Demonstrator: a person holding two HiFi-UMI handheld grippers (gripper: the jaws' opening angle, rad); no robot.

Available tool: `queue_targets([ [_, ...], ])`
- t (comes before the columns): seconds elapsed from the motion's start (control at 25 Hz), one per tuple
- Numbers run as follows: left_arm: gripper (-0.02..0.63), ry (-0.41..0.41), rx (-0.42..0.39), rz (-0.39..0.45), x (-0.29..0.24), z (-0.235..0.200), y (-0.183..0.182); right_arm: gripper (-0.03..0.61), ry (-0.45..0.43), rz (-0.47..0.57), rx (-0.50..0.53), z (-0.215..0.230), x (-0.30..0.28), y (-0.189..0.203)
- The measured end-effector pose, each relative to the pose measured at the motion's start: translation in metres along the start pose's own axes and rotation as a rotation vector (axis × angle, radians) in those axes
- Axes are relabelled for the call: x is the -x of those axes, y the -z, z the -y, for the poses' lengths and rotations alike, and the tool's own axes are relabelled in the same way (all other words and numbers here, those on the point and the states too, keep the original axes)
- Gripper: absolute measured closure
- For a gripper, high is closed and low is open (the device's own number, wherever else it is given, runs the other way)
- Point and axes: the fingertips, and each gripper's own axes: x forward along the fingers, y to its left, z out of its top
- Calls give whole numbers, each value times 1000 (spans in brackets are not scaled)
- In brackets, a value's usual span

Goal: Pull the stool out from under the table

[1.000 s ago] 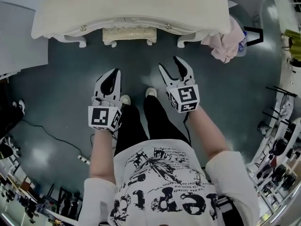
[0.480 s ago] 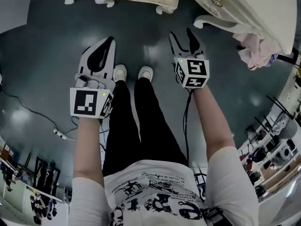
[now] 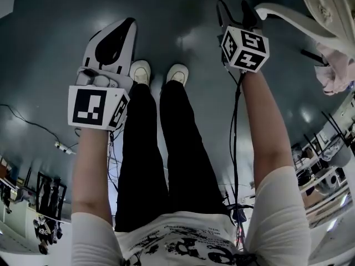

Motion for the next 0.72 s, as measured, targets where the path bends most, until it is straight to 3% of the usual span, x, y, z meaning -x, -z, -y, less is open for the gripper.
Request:
queue_targets([
  [0.24,597,-11,40,-14,-27,-20,40,302,45,-11,17,15,-48,4],
  [0.72,597,45,10,-19,-61,-43,46,298,115,25,17,36,-112,-7],
])
